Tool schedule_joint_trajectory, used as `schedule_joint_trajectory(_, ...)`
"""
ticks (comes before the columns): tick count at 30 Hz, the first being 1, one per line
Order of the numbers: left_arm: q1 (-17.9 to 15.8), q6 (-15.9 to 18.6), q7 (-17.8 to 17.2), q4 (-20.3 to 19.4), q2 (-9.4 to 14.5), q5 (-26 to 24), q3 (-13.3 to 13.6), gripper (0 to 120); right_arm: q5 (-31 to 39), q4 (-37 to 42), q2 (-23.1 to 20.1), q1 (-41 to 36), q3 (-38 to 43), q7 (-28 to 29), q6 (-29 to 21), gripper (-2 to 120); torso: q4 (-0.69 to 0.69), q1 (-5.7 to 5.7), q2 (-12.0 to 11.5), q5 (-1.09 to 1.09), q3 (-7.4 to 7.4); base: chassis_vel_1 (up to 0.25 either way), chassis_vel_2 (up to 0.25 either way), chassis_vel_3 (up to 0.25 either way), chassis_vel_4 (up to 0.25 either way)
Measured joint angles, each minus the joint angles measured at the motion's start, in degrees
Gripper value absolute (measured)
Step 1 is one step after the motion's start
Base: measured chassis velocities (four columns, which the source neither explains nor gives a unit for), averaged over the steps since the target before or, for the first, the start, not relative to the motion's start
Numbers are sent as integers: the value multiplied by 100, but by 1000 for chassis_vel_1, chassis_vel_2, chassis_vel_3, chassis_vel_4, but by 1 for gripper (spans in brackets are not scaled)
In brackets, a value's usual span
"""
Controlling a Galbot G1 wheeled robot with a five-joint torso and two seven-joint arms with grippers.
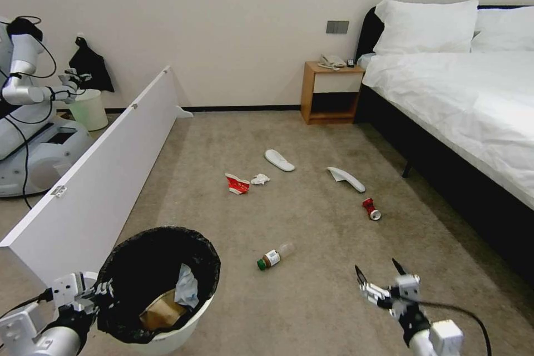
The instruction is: Pick up the trash bin, then pick up the garbage from the floor and place it into the trash bin.
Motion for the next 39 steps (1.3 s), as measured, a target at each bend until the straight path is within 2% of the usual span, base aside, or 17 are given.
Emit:
schedule_joint_trajectory(3, 38, -47, 41, 72, 109, 3, -1, 4, -160, -64, 197, -119, 73, -114, 128, 100, -1, 0, 0, -3, 0, 0, 0, 0, 0)
schedule_joint_trajectory(5, -59, -113, 99, 220, 231, 2, 15, 4, -428, -231, 492, -225, 213, -354, 443, 100, -1, 0, 0, -2, 0, 0, 0, 0, 0)
schedule_joint_trajectory(8, -226, -181, 138, 327, 295, 41, -22, 4, -588, -302, 668, -390, 343, -594, 670, 100, -4, 0, 0, -3, 0, 0, 0, 0, 0)
schedule_joint_trajectory(15, -282, -196, 140, 364, 416, -128, -2, 4, -730, -278, 963, -477, 700, -1000, 978, 100, -1, 0, 0, -1, 1, 0, 0, 0, 0)
schedule_joint_trajectory(18, -307, -196, 140, 362, 375, -130, 44, 4, -716, -233, 960, -491, 783, -1028, 990, 100, -1, 0, -1, -1, 1, 0, 0, 0, 0)
schedule_joint_trajectory(20, -307, -197, 140, 362, 246, -94, 82, 4, -625, -251, 907, -435, 846, -1031, 999, 100, -2, 0, -1, -2, 1, 0, 0, 0, 0)
schedule_joint_trajectory(29, -246, -197, 147, 237, -27, 31, 154, 4, -351, -228, 763, -250, 865, -1028, 943, 100, -1, 0, 0, -1, 1, 0, 0, 0, 0)
schedule_joint_trajectory(39, -297, -195, 156, 223, -50, 33, 214, 4, -239, -243, 710, -235, 857, -1056, 905, 100, -2, 0, -1, -1, 1, 0, 0, 0, 0)
